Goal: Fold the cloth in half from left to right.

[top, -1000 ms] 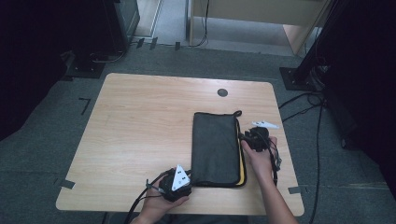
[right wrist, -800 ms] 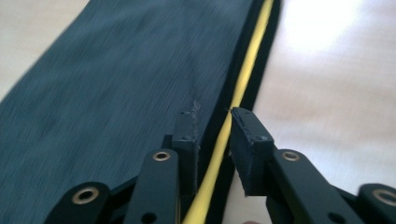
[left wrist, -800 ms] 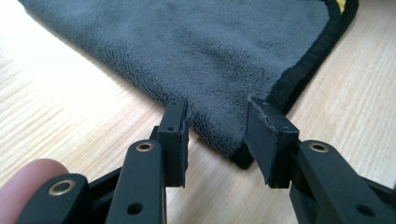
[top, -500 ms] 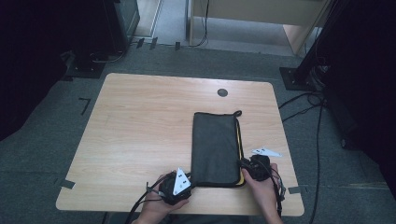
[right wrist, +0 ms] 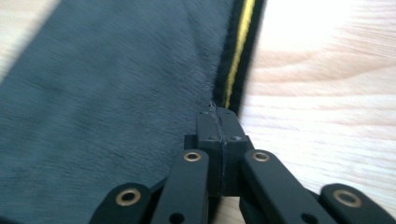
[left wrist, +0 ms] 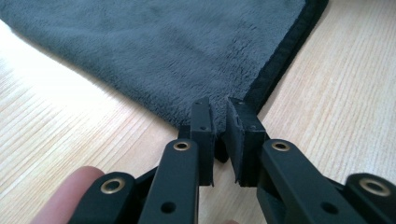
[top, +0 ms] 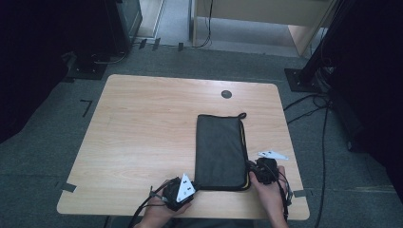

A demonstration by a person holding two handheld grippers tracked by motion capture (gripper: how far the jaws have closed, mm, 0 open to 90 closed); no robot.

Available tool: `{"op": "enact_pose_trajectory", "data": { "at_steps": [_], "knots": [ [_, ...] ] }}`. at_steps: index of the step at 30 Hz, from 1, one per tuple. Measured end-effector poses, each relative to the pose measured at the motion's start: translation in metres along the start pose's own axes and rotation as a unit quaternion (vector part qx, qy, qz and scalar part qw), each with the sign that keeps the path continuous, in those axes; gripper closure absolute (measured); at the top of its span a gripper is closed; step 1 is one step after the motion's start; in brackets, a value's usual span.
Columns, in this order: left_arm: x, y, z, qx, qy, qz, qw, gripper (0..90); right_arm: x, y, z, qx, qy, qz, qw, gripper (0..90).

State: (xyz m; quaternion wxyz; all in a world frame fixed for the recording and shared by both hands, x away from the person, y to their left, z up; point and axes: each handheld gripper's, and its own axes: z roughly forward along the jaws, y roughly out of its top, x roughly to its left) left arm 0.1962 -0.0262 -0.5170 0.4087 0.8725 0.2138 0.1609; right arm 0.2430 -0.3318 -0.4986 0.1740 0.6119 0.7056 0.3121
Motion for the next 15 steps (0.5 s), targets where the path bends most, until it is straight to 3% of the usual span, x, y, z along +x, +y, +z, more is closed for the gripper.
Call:
{"op": "enact_pose_trajectory", "data": {
  "at_steps": [1,4,7,13,15],
  "knots": [
    [0.0,0.0,0.0,0.0,-0.001,-0.001,1.0,76.2,-0.002,-0.002,0.002,0.001,-0.016,-0.012,0.9998,89.6],
    [0.001,0.0,-0.001,0.001,-0.003,-0.01,0.9999,67.5,-0.008,-0.003,-0.005,-0.015,0.014,0.024,0.9995,81.7],
    [0.003,-0.001,-0.002,0.002,-0.005,-0.015,0.9999,66.9,-0.007,-0.007,-0.021,-0.032,0.029,0.03,0.9986,80.9],
    [0.001,0.0,-0.002,0.009,-0.003,-0.004,1.0,67.9,-0.003,-0.026,-0.021,-0.006,0.072,0.052,0.996,77.4],
    [0.001,0.0,-0.002,0.011,-0.003,-0.002,0.9999,67.8,-0.002,-0.026,-0.018,-0.001,0.073,0.049,0.9961,75.7]
  ]
}}
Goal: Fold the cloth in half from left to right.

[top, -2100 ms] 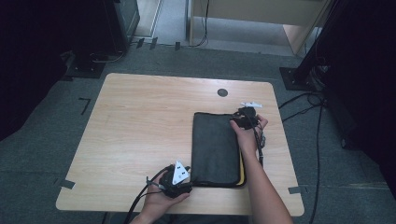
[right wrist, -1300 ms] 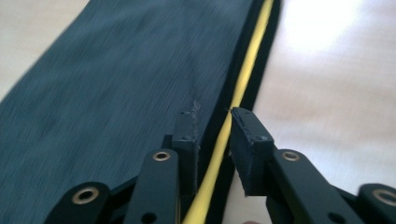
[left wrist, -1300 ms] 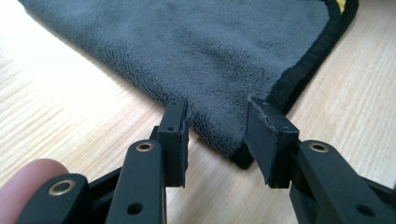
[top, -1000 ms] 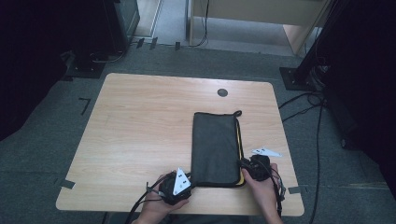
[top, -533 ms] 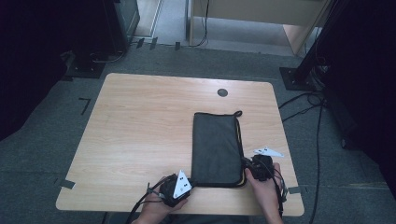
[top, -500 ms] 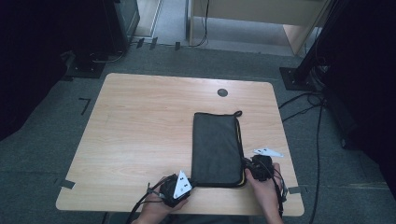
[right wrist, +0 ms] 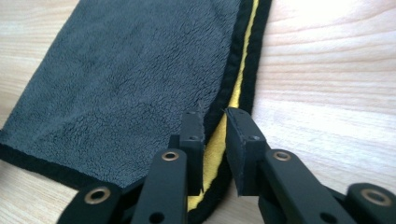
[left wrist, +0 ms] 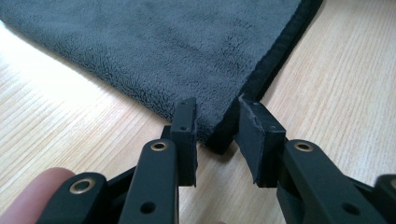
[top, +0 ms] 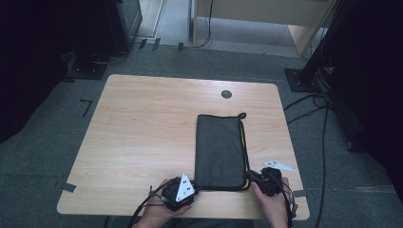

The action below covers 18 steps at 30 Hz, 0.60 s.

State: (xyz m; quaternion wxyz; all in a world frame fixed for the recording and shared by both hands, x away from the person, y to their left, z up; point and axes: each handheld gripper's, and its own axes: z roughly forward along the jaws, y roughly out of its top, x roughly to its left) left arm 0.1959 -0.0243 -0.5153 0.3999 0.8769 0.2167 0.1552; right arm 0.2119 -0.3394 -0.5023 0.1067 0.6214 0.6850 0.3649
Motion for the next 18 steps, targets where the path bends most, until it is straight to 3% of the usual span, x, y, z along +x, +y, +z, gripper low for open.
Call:
{"op": "enact_pose_trajectory", "data": {
  "at_steps": [3,6,7,13,18],
  "knots": [
    [0.0,0.0,0.0,0.003,-0.001,0.003,1.0,67.9,0.003,-0.001,0.005,0.014,0.006,-0.004,0.9999,78.1],
    [0.0,-0.001,0.0,0.003,-0.002,0.002,1.0,67.9,0.006,-0.002,0.006,0.02,-0.002,-0.019,0.9996,87.5],
    [0.001,-0.001,0.0,0.003,-0.003,0.001,1.0,67.9,0.007,-0.002,0.005,0.02,-0.001,-0.012,0.9997,88.6],
    [0.002,-0.001,0.0,-0.001,-0.011,-0.004,0.9999,67.6,0.005,0.005,-0.009,0.016,0.009,0.003,0.9998,89.3],
    [0.0,-0.002,0.0,-0.003,-0.017,0.008,0.9998,70.1,0.003,0.005,-0.012,0.041,-0.004,-0.001,0.9991,89.0]
  ]
}}
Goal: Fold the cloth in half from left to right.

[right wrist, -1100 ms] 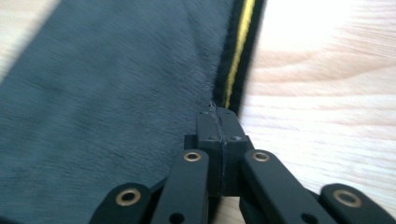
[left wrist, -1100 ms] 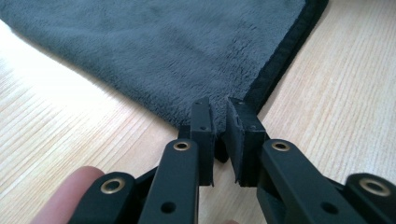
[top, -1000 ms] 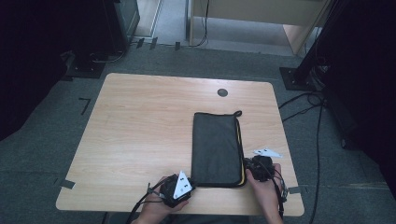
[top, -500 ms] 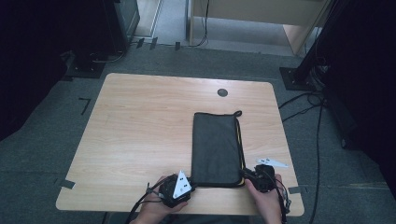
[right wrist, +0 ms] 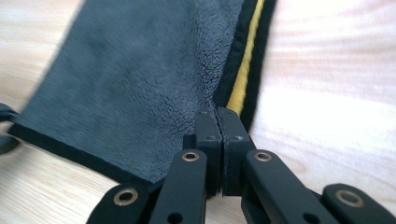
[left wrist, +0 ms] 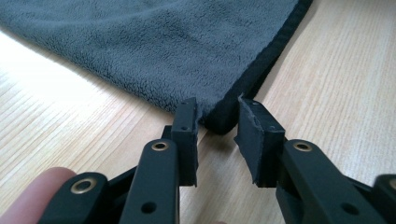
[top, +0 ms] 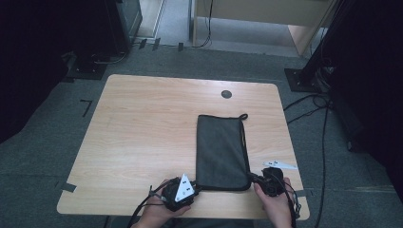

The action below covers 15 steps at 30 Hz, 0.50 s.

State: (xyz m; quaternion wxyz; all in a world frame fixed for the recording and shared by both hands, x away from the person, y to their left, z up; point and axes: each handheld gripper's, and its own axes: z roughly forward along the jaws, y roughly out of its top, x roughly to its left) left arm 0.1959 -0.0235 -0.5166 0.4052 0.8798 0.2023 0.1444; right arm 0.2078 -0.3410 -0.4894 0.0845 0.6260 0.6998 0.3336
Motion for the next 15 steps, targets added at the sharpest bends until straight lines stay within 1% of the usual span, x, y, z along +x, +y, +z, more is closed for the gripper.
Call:
{"op": "enact_pose_trajectory", "data": {
  "at_steps": [1,3,5,6,7,8,9,10,11,12,13,14,15],
  "knots": [
    [-0.001,0.0,0.0,0.001,-0.001,0.007,1.0,72.4,-0.002,-0.001,0.003,0.008,-0.006,0.002,0.9999,88.8],
    [-0.003,0.0,0.0,0.003,-0.002,0.021,0.9998,76.0,-0.005,-0.003,0.009,0.019,-0.012,0.002,0.9998,88.1],
    [-0.006,0.0,0.001,0.007,-0.001,0.032,0.9995,80.7,-0.005,-0.003,0.01,0.017,-0.012,-0.001,0.9998,86.5],
    [-0.006,0.0,0.002,0.009,-0.002,0.036,0.9993,82.5,-0.005,-0.003,0.009,0.018,-0.017,-0.004,0.9997,84.8],
    [-0.007,0.0,0.002,0.009,-0.004,0.038,0.9992,85.6,-0.005,-0.003,0.009,0.018,-0.021,-0.005,0.9996,81.1],
    [-0.007,0.0,0.002,0.009,-0.003,0.042,0.9991,86.2,-0.004,-0.002,0.008,0.016,-0.026,-0.005,0.9995,76.1],
    [-0.008,0.0,0.002,0.009,-0.003,0.042,0.9991,86.3,-0.004,-0.002,0.007,0.01,-0.036,-0.01,0.9993,70.3],
    [-0.008,0.0,0.002,0.009,-0.003,0.043,0.999,86.4,-0.002,0.0,0.005,-0.003,-0.047,-0.015,0.9988,69.1],
    [-0.008,0.0,0.002,0.009,-0.004,0.043,0.999,86.4,0.0,0.002,0.002,-0.025,-0.045,-0.02,0.9985,67.8],
    [-0.008,0.0,0.002,0.009,-0.005,0.042,0.9991,86.2,0.003,0.005,0.0,-0.046,-0.038,-0.026,0.9979,65.4],
    [-0.008,0.0,0.002,0.009,-0.006,0.043,0.999,86.0,0.008,0.009,0.0,-0.06,-0.035,-0.033,0.9971,62.3],
    [-0.007,0.0,0.002,0.009,-0.008,0.041,0.9991,85.4,0.015,0.013,0.003,-0.072,-0.032,-0.046,0.9958,59.3],
    [-0.007,0.0,0.002,0.009,-0.009,0.041,0.9991,84.4,0.024,0.018,0.008,-0.078,-0.025,-0.062,0.9947,56.1]
  ]
}}
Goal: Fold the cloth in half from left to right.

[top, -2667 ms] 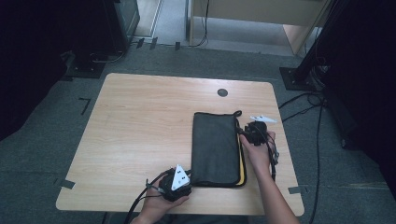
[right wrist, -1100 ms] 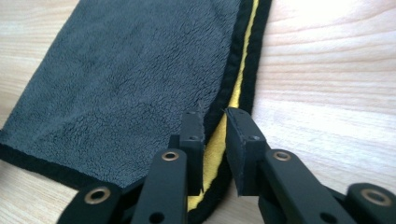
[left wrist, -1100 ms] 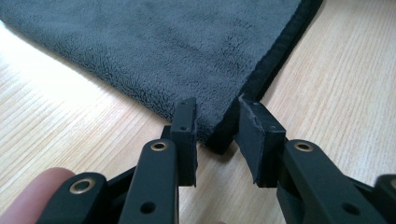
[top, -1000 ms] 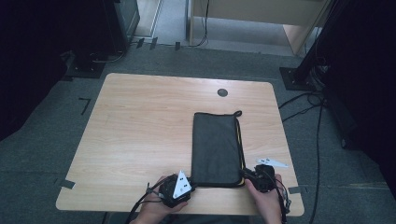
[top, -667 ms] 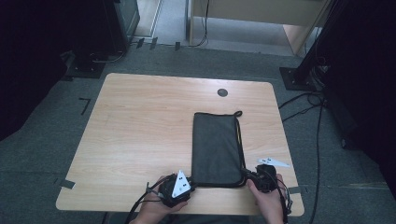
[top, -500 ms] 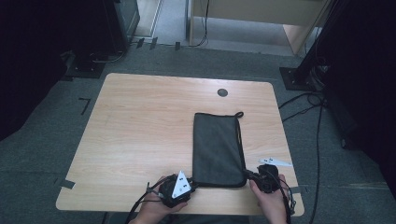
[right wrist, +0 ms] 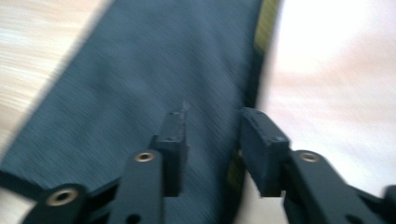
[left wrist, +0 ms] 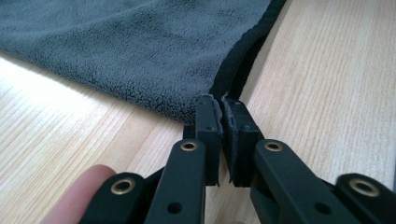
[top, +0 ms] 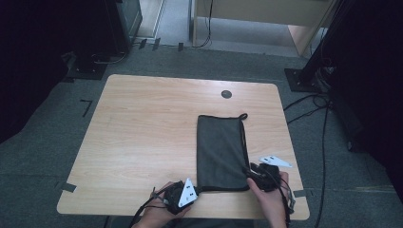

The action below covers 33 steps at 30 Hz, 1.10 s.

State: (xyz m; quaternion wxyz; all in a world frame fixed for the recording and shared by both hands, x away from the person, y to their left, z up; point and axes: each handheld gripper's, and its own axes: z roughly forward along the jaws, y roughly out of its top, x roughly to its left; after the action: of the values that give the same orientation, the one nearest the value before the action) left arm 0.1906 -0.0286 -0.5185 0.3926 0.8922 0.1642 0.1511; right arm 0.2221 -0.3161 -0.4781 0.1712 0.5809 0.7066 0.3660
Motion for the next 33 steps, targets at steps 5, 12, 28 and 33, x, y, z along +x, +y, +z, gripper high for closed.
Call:
{"op": "enact_pose_trajectory", "data": {
  "at_steps": [5,12,28,33],
  "knots": [
    [-0.001,0.0,0.0,0.0,-0.004,-0.001,1.0,77.2,0.03,0.021,0.045,-0.019,-0.014,-0.075,0.9969,47.5],
    [0.006,-0.002,-0.001,0.008,-0.042,-0.016,0.9989,61.4,0.019,0.03,0.095,-0.012,-0.053,-0.04,0.9978,42.1],
    [0.09,-0.025,-0.051,-0.044,0.008,-0.125,0.9911,44.1,0.065,0.048,0.129,-0.021,-0.054,-0.087,0.9945,47.0],
    [0.112,-0.037,-0.066,-0.05,0.039,-0.167,0.9839,44.1,0.103,0.057,0.148,-0.019,-0.047,-0.098,0.994,48.0]
  ]
}}
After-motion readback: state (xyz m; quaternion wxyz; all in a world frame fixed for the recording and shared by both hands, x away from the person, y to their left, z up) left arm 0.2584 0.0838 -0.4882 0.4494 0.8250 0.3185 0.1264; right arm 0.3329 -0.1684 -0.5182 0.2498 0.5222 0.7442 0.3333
